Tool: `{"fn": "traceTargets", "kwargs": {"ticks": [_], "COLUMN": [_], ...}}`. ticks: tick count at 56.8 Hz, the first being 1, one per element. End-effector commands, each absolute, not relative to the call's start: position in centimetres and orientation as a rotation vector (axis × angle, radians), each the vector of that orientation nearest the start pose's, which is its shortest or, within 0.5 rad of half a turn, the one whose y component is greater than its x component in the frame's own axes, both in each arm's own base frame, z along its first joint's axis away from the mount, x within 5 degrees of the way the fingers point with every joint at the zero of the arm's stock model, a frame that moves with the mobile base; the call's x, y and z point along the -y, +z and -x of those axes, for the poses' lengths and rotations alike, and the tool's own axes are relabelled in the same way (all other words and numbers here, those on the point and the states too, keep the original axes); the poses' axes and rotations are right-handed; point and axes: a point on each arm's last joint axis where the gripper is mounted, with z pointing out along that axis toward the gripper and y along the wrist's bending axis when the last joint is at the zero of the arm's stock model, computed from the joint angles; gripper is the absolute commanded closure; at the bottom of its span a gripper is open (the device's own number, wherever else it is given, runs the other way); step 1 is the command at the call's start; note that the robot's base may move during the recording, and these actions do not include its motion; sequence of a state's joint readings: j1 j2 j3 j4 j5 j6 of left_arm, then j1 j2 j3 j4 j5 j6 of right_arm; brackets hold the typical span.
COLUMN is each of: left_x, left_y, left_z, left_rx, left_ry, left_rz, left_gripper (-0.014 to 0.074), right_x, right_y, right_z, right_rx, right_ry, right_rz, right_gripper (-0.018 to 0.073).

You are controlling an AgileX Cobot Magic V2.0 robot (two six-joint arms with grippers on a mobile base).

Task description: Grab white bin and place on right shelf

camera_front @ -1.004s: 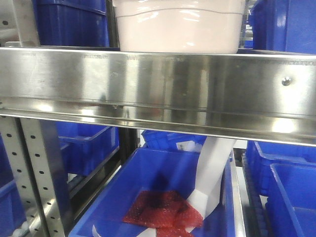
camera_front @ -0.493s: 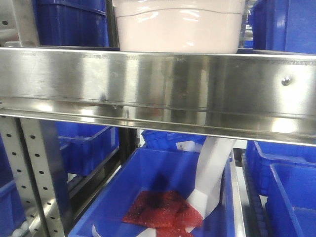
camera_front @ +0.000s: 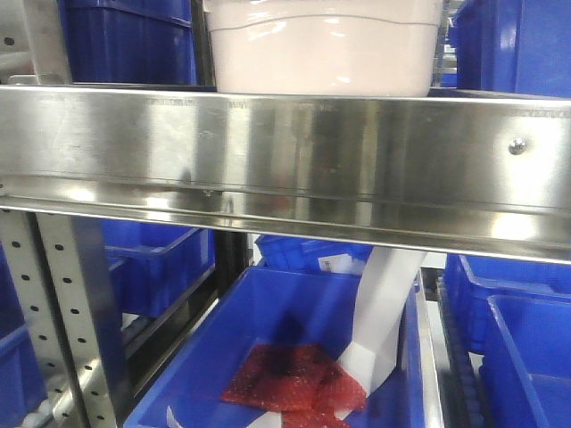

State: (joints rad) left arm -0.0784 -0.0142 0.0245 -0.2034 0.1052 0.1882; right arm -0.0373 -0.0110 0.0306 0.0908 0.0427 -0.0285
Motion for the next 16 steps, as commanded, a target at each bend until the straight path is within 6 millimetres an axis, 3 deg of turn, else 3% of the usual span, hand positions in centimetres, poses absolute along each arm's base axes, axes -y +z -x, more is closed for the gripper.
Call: {"fn": "traceTargets", "kwargs": {"ticks": [1,16], "left_x": [0.47,0.47], "left_y": [20.03,20.03], "left_z": [-5.60,-5.60], "left_rx": [-1.518,-1.518], "left_ry": [-0.092,-0.092], "left_rz": [-0.036,-0.036], "left_gripper": [0.0713,0.0713], "right_x": [0.22,0.22], "right_y": [21.62,21.62], "right_z": [-5.31,-5.31], "right_rx": [-1.420,-1.420], "right_ry": [0.009,0.009], "right_rz": [-0.064,-0.064], "right_gripper": [0.0489,0.0489]}}
